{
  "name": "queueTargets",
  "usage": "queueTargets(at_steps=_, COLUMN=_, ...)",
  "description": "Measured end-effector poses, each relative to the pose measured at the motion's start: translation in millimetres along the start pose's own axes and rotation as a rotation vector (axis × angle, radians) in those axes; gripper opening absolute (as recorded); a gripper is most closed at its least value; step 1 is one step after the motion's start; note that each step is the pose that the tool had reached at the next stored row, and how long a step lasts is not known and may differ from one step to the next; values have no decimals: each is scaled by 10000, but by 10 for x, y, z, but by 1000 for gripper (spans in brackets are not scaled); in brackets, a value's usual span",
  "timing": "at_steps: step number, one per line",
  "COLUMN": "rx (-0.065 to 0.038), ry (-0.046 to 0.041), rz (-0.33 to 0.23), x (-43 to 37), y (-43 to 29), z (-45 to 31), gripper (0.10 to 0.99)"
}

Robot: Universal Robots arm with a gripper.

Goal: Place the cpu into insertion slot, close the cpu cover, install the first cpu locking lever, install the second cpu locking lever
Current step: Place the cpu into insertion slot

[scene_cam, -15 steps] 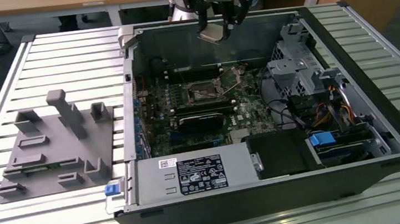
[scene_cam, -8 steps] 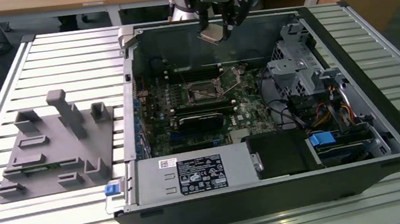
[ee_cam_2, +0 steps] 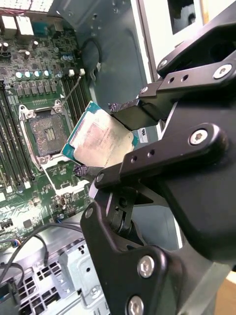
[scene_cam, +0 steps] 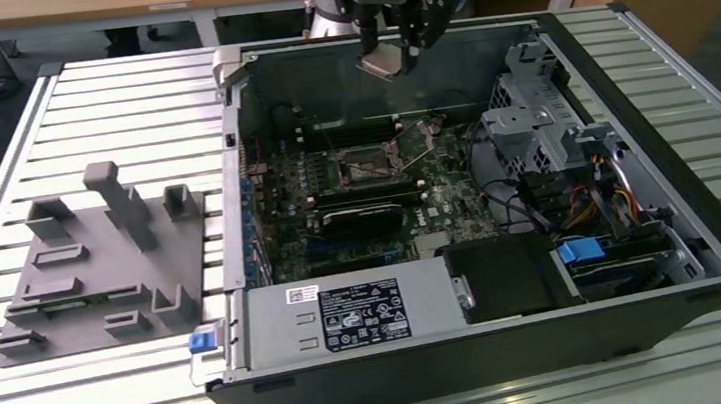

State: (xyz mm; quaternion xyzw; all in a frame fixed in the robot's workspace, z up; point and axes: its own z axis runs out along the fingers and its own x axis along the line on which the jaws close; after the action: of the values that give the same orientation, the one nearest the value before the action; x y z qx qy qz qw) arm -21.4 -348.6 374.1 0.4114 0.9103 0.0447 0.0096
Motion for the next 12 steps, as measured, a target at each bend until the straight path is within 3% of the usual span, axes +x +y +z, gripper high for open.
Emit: queueTargets(at_steps=12, rx=-18, ry=-84, rz=933, x=0, y=-1, z=8, gripper=541)
